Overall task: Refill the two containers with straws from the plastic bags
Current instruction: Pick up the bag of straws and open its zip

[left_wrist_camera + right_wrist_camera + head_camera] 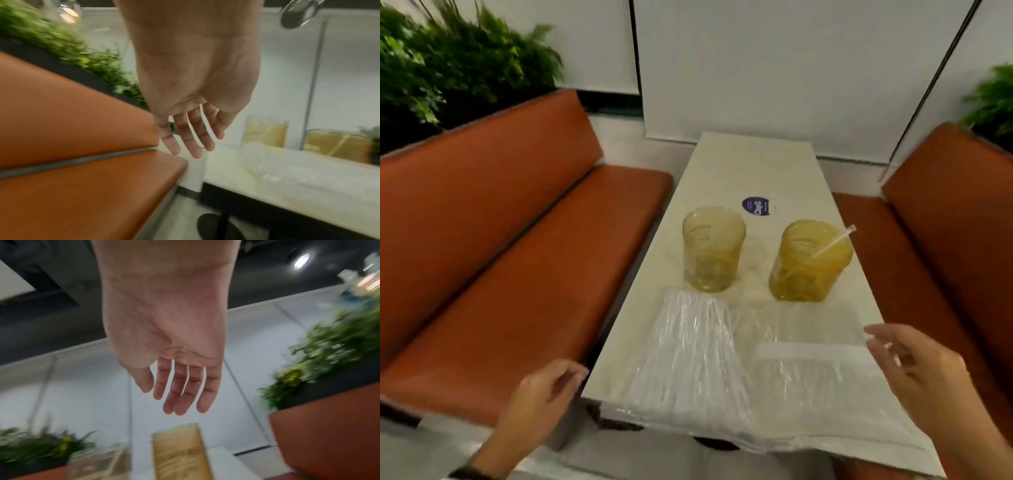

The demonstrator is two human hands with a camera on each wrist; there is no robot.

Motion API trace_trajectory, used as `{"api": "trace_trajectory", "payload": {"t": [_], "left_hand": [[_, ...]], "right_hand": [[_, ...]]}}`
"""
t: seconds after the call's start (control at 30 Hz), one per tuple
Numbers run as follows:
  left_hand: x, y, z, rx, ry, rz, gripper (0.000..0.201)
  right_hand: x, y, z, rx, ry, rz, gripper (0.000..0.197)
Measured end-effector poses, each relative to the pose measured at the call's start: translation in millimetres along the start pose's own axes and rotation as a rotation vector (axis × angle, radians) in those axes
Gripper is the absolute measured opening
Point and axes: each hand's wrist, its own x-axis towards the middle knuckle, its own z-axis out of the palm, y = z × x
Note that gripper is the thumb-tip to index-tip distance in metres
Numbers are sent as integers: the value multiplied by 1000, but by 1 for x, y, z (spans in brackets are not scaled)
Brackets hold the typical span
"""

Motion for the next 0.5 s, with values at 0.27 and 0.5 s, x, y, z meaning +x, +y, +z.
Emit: {"api": "trace_trajectory", "payload": {"t": [0.27,0.5], "left_hand": [[36,64,33,259,-355,-169,56],[44,83,44,-27,-275,-214,34]], "right_hand": [[36,-79,123,157,-544,-299,19],[-8,-125,174,-140,-795,-466,61]]}}
